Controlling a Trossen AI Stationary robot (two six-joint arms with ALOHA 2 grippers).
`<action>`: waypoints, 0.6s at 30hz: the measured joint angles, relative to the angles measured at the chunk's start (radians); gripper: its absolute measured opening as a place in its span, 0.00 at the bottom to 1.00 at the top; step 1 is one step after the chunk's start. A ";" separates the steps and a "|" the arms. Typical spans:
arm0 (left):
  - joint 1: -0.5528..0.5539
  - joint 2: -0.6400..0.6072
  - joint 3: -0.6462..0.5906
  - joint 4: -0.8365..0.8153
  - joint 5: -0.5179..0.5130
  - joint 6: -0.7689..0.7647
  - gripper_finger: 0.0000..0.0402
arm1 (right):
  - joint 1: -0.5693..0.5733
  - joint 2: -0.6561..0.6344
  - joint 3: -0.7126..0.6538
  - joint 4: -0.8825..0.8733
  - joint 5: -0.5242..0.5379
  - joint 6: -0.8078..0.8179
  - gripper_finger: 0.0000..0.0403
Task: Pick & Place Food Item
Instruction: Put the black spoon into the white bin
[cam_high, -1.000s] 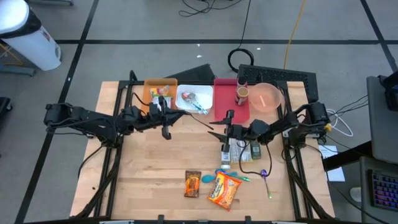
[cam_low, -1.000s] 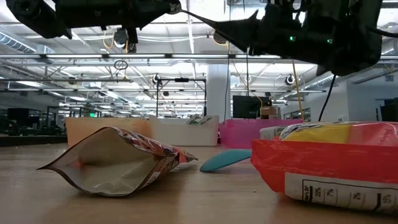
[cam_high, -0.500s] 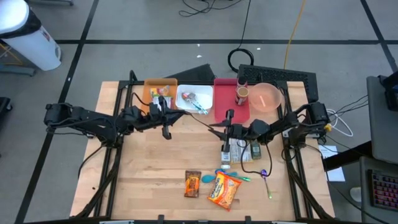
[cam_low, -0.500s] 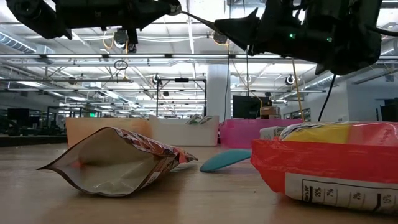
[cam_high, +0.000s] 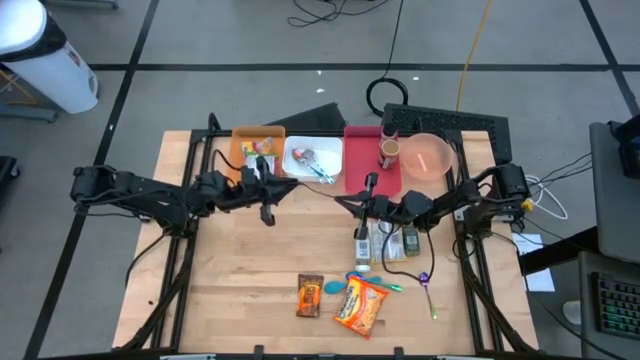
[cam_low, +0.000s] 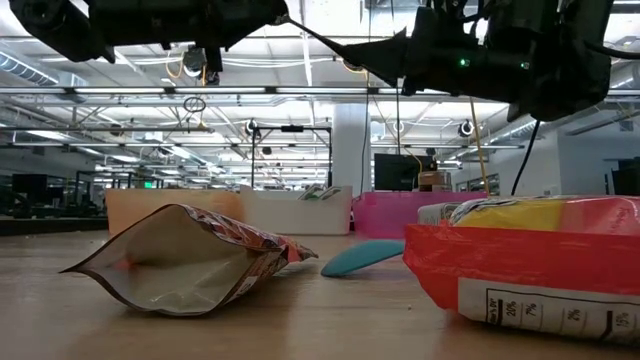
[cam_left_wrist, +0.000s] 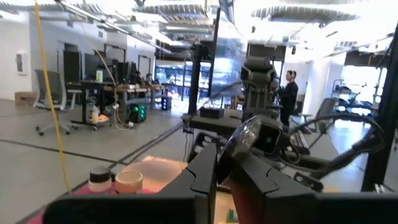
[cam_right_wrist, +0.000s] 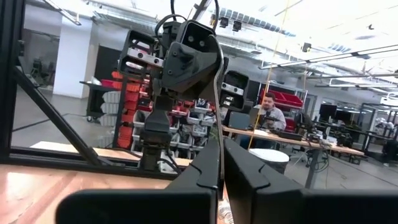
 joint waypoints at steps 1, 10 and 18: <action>0.000 0.001 0.000 -0.007 0.001 -0.001 0.11 | 0.000 0.000 0.000 -0.002 0.000 -0.004 0.00; 0.001 0.001 0.000 -0.018 0.073 0.030 0.23 | 0.001 0.000 0.000 -0.024 0.007 -0.047 0.00; 0.002 0.001 0.000 -0.011 0.087 0.060 0.43 | 0.003 -0.051 0.013 -0.112 0.051 -0.100 0.00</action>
